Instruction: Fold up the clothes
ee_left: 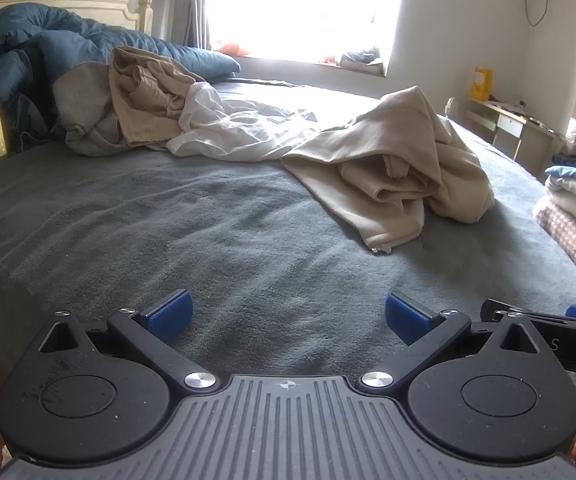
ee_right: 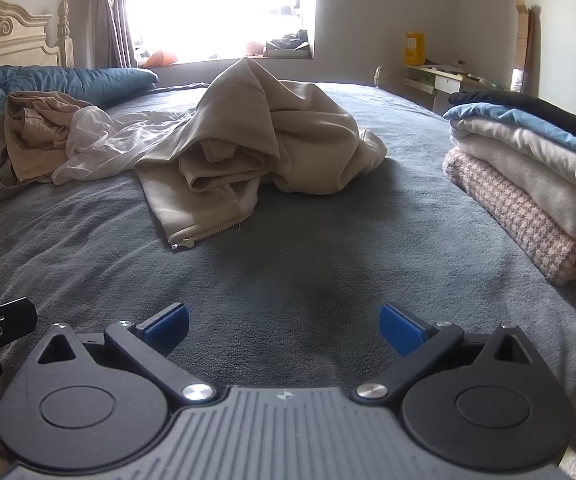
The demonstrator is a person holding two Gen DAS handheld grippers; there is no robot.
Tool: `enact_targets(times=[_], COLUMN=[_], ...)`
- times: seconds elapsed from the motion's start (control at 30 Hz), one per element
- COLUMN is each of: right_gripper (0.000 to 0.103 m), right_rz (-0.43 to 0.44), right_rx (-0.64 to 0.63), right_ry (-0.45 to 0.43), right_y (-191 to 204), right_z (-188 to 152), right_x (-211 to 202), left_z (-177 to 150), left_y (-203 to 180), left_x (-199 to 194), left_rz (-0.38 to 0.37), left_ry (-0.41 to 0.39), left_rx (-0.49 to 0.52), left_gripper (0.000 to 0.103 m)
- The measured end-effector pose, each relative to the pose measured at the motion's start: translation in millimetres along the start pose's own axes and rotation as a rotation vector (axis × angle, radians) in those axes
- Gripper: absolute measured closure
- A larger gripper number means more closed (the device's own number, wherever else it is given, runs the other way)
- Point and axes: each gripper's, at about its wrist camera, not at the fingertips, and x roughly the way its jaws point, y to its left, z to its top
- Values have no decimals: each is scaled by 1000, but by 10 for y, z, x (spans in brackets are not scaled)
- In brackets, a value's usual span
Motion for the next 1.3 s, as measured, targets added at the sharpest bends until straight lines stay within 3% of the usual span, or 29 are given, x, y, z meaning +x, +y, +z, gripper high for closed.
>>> enact_targets(times=[1.3], right_gripper=[0], right_rz=[-15], right_rx=[-4], right_ry=[14], right_y=[17], right_z=[-34], right_x=[79], left_z=[-52], left_y=[-21], left_x=[72], left_rz=[4], left_ry=[25], left_rx=[11], left_gripper=[0])
